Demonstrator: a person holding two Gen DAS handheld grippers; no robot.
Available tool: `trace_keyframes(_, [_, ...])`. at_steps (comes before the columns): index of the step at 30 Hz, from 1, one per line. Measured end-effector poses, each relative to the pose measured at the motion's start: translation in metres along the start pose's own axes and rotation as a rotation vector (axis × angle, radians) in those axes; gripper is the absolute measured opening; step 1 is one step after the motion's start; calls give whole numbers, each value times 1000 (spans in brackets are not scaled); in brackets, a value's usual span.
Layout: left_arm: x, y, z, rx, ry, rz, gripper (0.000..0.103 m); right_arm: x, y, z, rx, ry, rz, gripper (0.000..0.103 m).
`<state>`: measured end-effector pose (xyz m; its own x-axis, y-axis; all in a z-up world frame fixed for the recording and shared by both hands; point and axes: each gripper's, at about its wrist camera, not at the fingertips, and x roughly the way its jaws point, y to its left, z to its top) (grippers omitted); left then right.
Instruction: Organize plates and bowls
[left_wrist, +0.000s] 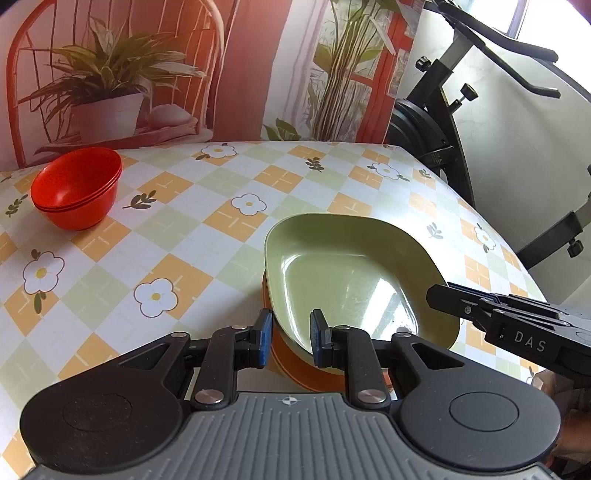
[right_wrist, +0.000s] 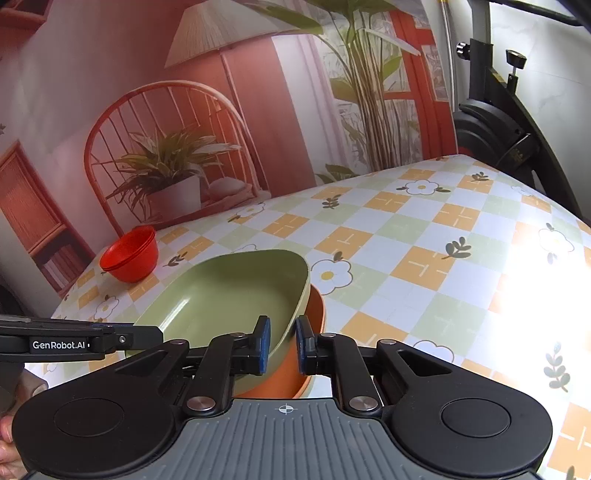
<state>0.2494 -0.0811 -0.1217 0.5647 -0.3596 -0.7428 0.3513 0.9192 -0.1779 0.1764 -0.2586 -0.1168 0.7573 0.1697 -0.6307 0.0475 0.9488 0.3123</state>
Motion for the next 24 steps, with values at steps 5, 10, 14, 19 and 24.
trace_keyframes(5, [1, -6, -5, 38, 0, 19, 22, 2, -3, -4, 12, 21, -6, 13])
trace_keyframes(10, [2, -6, -7, 47, 0, 23, 22, 4, -6, -5, 14, 29, -13, 13])
trace_keyframes(14, [4, -9, -9, 66, -3, 35, 22, 5, -5, -6, 3, 28, -24, 13])
trace_keyframes(19, [6, -12, -11, 92, -13, 59, 22, 8, -2, -7, -21, 23, -35, 13])
trace_keyframes(24, [8, -12, -13, 107, -4, 70, 22, 11, -2, -9, -27, 36, -39, 13])
